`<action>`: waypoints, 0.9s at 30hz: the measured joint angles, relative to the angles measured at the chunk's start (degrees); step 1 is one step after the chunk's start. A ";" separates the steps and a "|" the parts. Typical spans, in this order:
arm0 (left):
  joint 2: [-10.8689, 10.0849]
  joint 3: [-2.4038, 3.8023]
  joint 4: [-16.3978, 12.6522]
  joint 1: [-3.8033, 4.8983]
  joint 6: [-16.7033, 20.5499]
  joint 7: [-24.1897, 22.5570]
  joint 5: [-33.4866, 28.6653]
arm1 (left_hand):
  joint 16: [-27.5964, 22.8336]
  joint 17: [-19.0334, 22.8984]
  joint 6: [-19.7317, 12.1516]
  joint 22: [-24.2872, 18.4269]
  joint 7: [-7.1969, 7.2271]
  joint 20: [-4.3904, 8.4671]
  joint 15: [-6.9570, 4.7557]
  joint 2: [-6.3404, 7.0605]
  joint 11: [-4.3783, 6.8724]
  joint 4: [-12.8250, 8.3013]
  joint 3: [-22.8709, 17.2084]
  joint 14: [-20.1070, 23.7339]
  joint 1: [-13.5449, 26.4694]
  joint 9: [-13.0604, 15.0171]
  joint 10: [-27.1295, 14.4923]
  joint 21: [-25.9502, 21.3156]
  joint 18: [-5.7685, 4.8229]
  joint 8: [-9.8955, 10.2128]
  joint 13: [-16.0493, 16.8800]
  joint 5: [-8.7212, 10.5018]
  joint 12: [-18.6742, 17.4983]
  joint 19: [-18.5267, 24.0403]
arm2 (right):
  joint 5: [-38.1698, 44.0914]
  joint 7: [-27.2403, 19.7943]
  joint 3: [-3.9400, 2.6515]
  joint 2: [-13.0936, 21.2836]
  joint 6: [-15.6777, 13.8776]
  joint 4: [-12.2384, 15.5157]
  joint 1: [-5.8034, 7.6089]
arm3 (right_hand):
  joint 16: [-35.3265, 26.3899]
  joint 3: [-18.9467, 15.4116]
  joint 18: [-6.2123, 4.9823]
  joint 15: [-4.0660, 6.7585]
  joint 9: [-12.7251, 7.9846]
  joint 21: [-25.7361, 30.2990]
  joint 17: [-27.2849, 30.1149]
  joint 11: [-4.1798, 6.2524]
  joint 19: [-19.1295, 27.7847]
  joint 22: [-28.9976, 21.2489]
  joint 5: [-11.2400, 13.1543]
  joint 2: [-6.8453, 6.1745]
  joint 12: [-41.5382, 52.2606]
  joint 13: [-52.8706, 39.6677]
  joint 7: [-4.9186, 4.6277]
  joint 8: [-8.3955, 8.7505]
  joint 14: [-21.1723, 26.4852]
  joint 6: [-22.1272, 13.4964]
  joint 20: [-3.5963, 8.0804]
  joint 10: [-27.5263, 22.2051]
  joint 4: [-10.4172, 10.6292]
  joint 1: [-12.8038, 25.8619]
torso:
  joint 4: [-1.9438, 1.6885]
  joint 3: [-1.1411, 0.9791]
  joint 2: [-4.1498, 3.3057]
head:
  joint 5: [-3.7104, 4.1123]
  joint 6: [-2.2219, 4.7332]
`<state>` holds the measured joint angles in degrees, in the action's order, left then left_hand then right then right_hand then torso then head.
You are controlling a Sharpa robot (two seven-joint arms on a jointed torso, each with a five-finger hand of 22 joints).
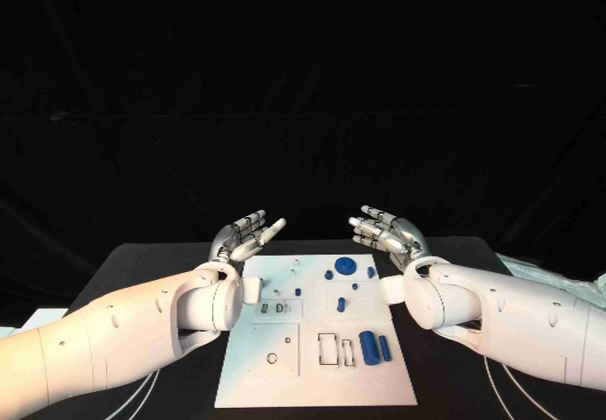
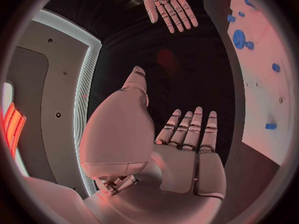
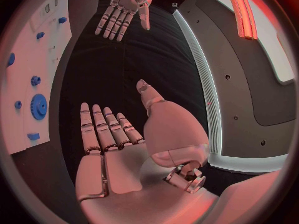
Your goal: Assemble the parts on the task board
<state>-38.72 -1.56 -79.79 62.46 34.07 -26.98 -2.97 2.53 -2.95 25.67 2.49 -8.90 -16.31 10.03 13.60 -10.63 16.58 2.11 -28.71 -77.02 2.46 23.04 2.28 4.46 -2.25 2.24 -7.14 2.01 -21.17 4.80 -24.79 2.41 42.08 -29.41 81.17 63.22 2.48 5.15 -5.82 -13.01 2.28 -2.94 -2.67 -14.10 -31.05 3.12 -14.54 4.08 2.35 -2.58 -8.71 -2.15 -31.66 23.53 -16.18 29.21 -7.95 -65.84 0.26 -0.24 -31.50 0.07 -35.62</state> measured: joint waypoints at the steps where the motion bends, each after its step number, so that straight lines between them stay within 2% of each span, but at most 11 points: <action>1: 0.03 0.00 0.07 0.02 -0.42 0.08 -0.11 | 0.36 -0.19 0.85 0.18 -0.06 -0.22 0.32 -0.08 -0.26 0.35 -0.24 -1.37 -1.36 0.10 0.90 0.34 0.00 -0.18 0.10 -0.16 0.23 -1.06 | 0.54 0.37 0.12 -0.15 1.34 -0.48 0.17 | 0.20 0.09 -0.78 0.03 0.08 -0.36 -0.05 -0.02 -1.09 0.13 0.00 0.16 0.24 -0.08 -0.07 -0.05 -1.18 0.94 -0.06 1.16 -0.40 -0.73 | 0.00 -0.01 -0.01 | 0.00 0.00; 3: 0.05 0.00 0.14 0.05 -1.16 0.22 -0.33 | 1.17 -0.62 2.58 0.61 -0.12 -0.23 0.85 -0.74 -0.74 0.63 -0.90 -4.97 -2.25 0.29 3.02 1.06 1.28 -0.47 0.33 -0.16 0.49 -3.89 | 1.71 1.16 0.35 -0.44 4.28 -1.41 0.49 | 0.60 0.42 -0.82 0.29 0.31 -1.05 -0.26 0.16 -3.77 0.43 0.00 0.47 0.72 -0.32 -0.24 -0.33 -4.72 3.67 -0.15 4.60 -1.43 -2.21 | 0.00 -0.01 -0.01 | 0.00 0.00; 5: 0.05 0.00 0.16 0.05 -1.54 0.31 -0.45 | 2.43 -1.25 5.03 1.29 -0.30 -0.15 1.42 -2.03 -1.34 0.49 -2.02 -10.39 -2.69 0.51 6.33 2.21 2.63 -0.97 0.58 -0.16 1.06 -8.66 | 2.47 1.69 0.48 -0.61 6.17 -1.91 0.67 | 1.43 0.97 -2.16 1.01 0.66 -2.04 -0.57 0.71 -7.36 0.81 0.35 0.82 1.43 -0.59 -0.61 -1.02 -10.06 8.68 -0.19 10.04 -2.83 -3.85 | 0.00 -0.01 -0.01 | 0.00 -0.01; 7: 0.05 0.00 0.16 0.05 -1.91 0.39 -0.56 | 3.93 -1.83 9.05 2.24 -0.73 -0.21 1.63 -4.16 -1.99 0.30 -3.32 -15.35 -2.93 0.87 11.66 4.07 3.93 -1.71 0.97 0.29 1.92 -15.10 | 3.28 2.25 0.57 -0.74 8.13 -2.34 0.82 | 1.83 1.34 -2.16 1.50 0.85 -2.66 -0.65 1.10 -9.30 1.01 0.36 0.97 1.68 -0.68 -1.01 -1.39 -12.93 11.85 -0.14 12.93 -3.61 -4.60 | 0.01 -0.01 -0.01 | 0.00 -0.01; 8: 0.05 0.00 0.17 0.05 -2.13 0.43 -0.62 | 4.75 -2.08 11.78 2.73 -1.05 -0.24 1.40 -5.27 -2.20 0.18 -3.94 -17.62 -3.11 1.12 15.48 5.19 4.03 -2.19 1.25 0.31 2.54 -17.96 | 3.75 2.59 0.62 -0.80 9.29 -2.59 0.89 | 2.07 1.66 -2.42 1.84 0.95 -3.10 -0.69 1.41 -10.61 1.13 0.36 1.04 1.80 -0.68 -1.31 -1.39 -14.82 14.01 -0.06 14.82 -4.20 -4.99 | 0.01 -0.01 -0.01 | 0.00 -0.01; 9: 0.05 0.00 0.17 0.05 -2.26 0.46 -0.65 | 6.05 -2.49 16.59 3.37 -1.57 -0.10 0.76 -6.72 -1.96 -0.22 -4.58 -20.93 -3.49 1.53 21.58 6.79 5.01 -3.13 1.68 0.58 3.67 -21.60 | 4.05 2.80 0.65 -0.84 10.02 -2.71 0.93 | 2.34 2.12 -3.05 2.25 1.06 -3.57 -0.71 1.77 -12.08 1.25 0.36 1.12 1.80 -0.71 -1.66 -1.62 -16.94 16.41 0.10 16.91 -4.78 -5.46 | 0.01 -0.01 -0.01 | 0.00 -0.01; 11: -0.03 0.00 0.30 0.06 -2.65 0.45 -0.71 | 7.36 -2.91 22.22 3.99 -2.58 0.31 -0.16 -8.00 -1.08 -0.71 -5.07 -24.47 -4.02 2.01 27.09 8.41 5.40 -4.33 1.97 0.73 4.97 -25.31 | 6.39 3.09 0.75 -0.99 10.65 -3.61 1.16 | 2.57 2.94 -3.07 2.93 1.18 -4.35 -0.75 2.30 -14.34 1.41 0.67 1.38 2.08 -0.77 -2.23 -1.83 -20.08 19.85 0.42 19.90 -5.61 -5.79 | -0.01 -0.01 -0.06 | 0.20 -0.02; 13: -0.66 0.01 0.51 0.08 -3.14 0.21 -0.76 | 8.80 -3.71 25.68 4.73 -3.58 1.45 -1.49 -8.79 -0.08 -1.55 -4.86 -28.77 -4.41 2.06 30.97 10.32 5.39 -4.97 1.93 0.73 5.79 -29.78 | 11.72 3.18 0.54 -0.65 9.76 -5.47 1.87 | 2.71 3.73 -3.05 3.56 1.24 -5.03 -0.79 2.78 -16.29 1.53 0.67 1.03 2.08 -0.77 -2.76 -1.83 -22.88 22.78 0.80 22.49 -6.40 -6.12 | -0.08 0.00 -0.39 | 0.70 -0.23; 15: -1.32 0.07 0.53 0.10 -3.47 -0.06 -0.83 | 9.31 -4.35 27.42 5.11 -3.44 2.25 -2.38 -9.39 0.69 -2.26 -4.58 -31.24 -4.51 1.99 33.19 11.27 5.39 -4.99 1.80 0.73 5.83 -32.34 | 16.36 3.19 0.27 -0.13 8.56 -6.10 2.38 | 2.71 4.45 -3.90 4.16 1.28 -5.66 -0.79 3.22 -18.05 1.56 0.67 1.00 2.08 -0.83 -3.38 -1.83 -25.32 25.21 1.25 24.72 -7.11 -6.59 | -0.14 0.04 -0.71 | 0.92 -0.25; 18: -1.83 0.25 -0.01 0.11 -3.80 -0.29 -0.87 | 9.32 -5.06 28.92 5.27 -3.15 2.92 -3.05 -9.83 1.24 -2.85 -4.02 -33.06 -4.69 1.68 35.08 11.61 5.39 -5.03 1.64 0.73 5.83 -34.25 | 21.04 3.26 0.28 -0.07 7.42 -6.07 2.52 | 2.71 5.44 -3.91 4.80 1.35 -6.36 -0.85 3.70 -20.04 1.62 0.91 0.79 2.08 -0.83 -4.06 -1.83 -27.95 27.73 1.81 27.09 -7.86 -6.81 | -0.24 0.14 -1.30 | 1.18 -0.10; 27: -3.98 0.71 -3.22 1.16 -4.84 -0.47 -0.22 | 9.32 -5.97 29.76 5.31 -2.74 3.42 -3.55 -10.36 1.54 -3.57 -3.30 -34.59 -4.16 1.43 36.16 11.72 5.37 -4.59 1.57 0.73 5.29 -35.78 | 30.75 4.24 0.15 0.54 5.51 -5.62 4.02 | 2.70 9.43 -3.92 6.39 1.40 -8.20 -0.93 4.83 -24.86 1.79 1.89 -0.76 1.55 -0.90 -3.66 -1.82 -34.29 32.26 3.40 31.57 -8.57 -7.29 | -0.75 0.46 -3.14 | 1.80 0.75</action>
<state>-42.70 -0.86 -83.02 63.62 29.24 -27.45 -3.18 11.85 -8.92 55.43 7.80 -11.64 -12.89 6.48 3.24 -9.09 13.01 -1.19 -63.30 -81.18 3.89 59.20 14.00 9.83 -6.84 3.81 -6.41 7.30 -56.96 35.55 -20.56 2.57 42.62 -23.90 75.54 67.24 5.19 14.59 -9.74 -6.62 3.68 -11.14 -3.59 -9.27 -55.92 4.90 -12.65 3.31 3.90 -3.48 -12.37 -3.97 -65.95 55.79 -12.79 60.78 -16.51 -73.13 -0.49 0.23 -34.64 1.87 -34.87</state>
